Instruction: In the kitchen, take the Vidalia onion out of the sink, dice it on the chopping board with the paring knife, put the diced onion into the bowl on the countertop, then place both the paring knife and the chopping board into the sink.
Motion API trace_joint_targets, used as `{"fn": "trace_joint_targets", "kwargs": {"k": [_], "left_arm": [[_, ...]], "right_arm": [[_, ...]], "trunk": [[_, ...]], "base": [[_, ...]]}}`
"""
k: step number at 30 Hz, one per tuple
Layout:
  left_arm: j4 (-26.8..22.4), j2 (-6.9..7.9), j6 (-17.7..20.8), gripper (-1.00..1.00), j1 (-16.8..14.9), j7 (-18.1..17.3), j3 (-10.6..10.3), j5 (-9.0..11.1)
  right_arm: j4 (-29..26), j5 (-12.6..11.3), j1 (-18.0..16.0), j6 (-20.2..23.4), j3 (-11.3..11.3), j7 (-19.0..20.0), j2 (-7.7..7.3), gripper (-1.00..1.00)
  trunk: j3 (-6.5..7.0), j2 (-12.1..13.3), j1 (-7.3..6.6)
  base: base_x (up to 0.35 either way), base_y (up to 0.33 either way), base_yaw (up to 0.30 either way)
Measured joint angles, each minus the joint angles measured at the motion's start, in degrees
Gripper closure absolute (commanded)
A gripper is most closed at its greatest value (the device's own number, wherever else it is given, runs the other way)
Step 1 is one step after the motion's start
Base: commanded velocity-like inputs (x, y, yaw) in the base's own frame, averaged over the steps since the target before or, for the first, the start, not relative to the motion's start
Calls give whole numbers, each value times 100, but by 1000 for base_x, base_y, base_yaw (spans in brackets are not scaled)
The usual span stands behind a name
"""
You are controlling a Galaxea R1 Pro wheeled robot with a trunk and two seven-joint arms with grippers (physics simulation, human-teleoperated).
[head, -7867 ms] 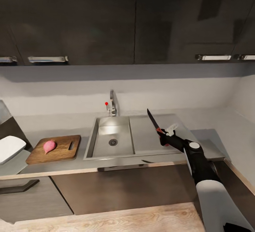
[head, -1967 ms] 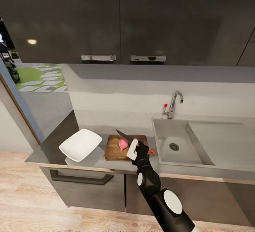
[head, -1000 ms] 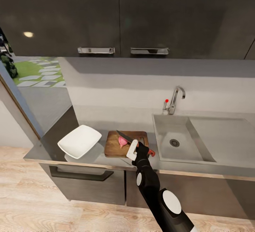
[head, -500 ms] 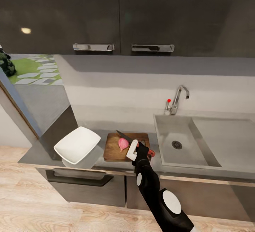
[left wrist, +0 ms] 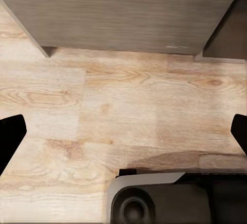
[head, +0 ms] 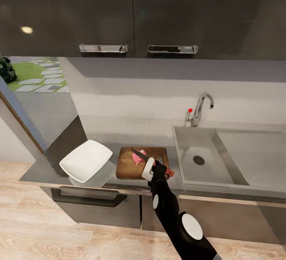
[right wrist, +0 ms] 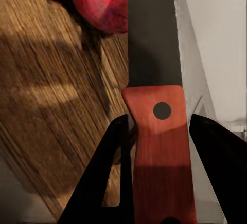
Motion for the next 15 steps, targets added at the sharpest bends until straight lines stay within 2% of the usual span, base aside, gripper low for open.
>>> {"fn": "trace_joint_targets", "kwargs": {"k": [15], "left_arm": [[1, 3, 0, -100, 0, 0, 0, 0]], "right_arm": [[1, 2, 3, 0, 0, -6, 0, 100]], "trunk": [[0, 0, 0]], "base": [[0, 0, 0]]}}
